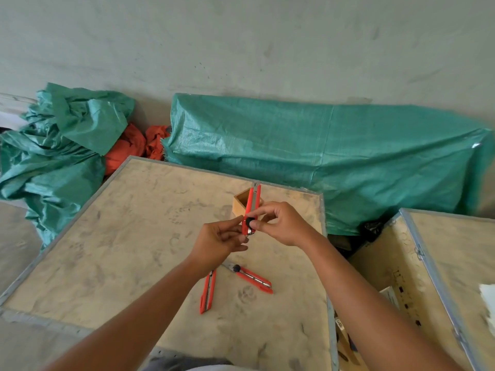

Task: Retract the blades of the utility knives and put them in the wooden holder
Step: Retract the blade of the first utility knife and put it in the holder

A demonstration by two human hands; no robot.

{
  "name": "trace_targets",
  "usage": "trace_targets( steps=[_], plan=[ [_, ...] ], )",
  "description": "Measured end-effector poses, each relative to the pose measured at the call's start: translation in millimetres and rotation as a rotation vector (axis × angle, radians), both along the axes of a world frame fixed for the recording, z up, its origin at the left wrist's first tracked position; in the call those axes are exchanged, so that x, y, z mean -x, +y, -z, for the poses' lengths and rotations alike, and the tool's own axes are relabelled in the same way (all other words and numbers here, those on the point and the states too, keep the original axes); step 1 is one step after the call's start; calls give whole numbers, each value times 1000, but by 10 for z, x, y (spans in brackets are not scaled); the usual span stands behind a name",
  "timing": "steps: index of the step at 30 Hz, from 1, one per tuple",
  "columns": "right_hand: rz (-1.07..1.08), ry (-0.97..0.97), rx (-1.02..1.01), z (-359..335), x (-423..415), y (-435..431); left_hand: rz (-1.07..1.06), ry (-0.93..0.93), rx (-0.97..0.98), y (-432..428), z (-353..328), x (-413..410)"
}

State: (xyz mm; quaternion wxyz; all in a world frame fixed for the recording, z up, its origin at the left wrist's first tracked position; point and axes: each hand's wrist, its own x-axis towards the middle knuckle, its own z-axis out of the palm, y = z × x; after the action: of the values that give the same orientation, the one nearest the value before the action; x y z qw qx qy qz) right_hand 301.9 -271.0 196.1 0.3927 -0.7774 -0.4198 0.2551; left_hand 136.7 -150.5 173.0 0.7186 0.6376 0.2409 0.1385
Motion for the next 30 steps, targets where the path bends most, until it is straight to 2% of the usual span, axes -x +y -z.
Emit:
trace_targets(
  steps=[4, 9, 14, 19, 25, 27, 30],
  plan=[
    [111, -35, -21, 87, 131, 46, 11, 19, -19, 44, 40, 52],
    [53, 9, -47, 50, 275, 232, 25, 37, -26, 320, 23, 173],
    [181, -100, -113, 57, 486, 439, 53, 23, -41, 562, 4, 250],
    [161, -36, -111, 47, 504, 548, 73, 23, -37, 733, -2, 250],
    [244, -154, -141, 142, 497, 658, 99, 28, -47, 808, 36, 186],
    [271, -109, -138, 187, 470, 675, 107, 46, -56, 827, 76, 148],
    [350, 103, -169, 284, 342, 671, 120, 105, -77, 843, 157, 79]
  ],
)
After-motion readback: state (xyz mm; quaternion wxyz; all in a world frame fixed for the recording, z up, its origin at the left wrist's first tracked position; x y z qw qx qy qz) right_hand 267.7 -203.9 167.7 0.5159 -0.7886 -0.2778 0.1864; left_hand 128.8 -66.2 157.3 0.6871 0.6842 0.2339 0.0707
